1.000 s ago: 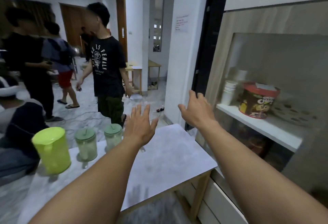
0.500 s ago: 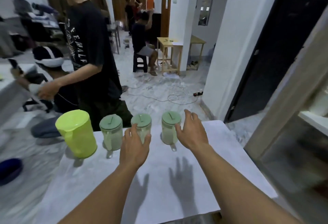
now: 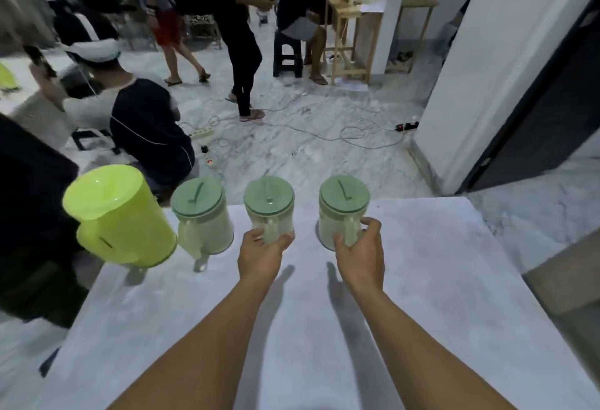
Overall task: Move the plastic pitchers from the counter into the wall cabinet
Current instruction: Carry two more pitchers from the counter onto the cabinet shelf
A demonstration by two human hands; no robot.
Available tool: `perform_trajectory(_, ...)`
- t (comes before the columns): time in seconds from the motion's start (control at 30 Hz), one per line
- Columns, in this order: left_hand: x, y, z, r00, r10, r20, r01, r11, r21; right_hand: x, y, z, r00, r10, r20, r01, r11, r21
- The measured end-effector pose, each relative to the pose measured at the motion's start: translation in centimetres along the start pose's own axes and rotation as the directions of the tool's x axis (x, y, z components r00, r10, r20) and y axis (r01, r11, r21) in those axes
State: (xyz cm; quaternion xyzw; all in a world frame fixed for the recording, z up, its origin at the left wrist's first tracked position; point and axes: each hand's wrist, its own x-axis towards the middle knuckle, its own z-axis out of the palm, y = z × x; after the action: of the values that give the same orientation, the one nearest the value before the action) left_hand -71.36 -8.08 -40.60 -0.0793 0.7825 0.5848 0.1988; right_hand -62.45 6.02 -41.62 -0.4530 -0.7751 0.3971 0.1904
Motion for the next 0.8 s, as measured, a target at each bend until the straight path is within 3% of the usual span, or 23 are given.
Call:
perform_trajectory(0.27, 2.0, -0.6, 0.7, 0.990, 0.136, -0.050, -0.124, 0.974, 0.192, 1.5, 0.3, 2.3, 0.984, 0.176, 0.030, -0.179, 0.959, 0.219)
perform_trajectory(0.5, 1.9, 1.3, 0.2, 0.947, 0.304, -0.105, -0.258, 0.912, 0.318, 2.1, -1.0, 1.9, 0.996, 0.089, 0.010, -0.088, 0.965, 0.246)
perform_trajectory(0.8, -1.2, 9.0, -2.2, 0.896, 0.438, -0.072, -0.415, 0.884, 0.215, 0.7, -7.6, -4.2, 0.996, -0.004, -0.088, 0.032, 0.947, 0.320)
